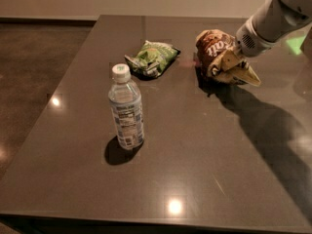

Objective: Pick brown chip bag

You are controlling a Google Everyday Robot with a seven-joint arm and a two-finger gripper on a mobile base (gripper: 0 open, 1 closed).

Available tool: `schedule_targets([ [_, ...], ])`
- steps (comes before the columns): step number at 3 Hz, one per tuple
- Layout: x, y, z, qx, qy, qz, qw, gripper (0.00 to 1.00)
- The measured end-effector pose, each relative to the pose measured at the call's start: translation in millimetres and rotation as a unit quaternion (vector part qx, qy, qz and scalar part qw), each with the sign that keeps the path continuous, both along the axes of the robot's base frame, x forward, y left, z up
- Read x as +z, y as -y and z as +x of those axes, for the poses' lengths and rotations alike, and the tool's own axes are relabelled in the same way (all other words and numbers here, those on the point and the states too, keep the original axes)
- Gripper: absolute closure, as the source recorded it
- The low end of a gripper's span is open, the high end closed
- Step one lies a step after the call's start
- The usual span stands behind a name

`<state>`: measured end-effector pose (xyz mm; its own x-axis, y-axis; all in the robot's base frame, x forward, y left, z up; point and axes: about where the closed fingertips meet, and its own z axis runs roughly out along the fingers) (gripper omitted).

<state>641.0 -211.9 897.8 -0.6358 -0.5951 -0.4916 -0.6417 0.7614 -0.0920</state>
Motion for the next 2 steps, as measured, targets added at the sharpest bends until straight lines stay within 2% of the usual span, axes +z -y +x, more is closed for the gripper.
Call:
schedule_targets([
  [2, 64, -19, -16, 0.040, 0.062, -0.010, 0.9972, 1.00],
])
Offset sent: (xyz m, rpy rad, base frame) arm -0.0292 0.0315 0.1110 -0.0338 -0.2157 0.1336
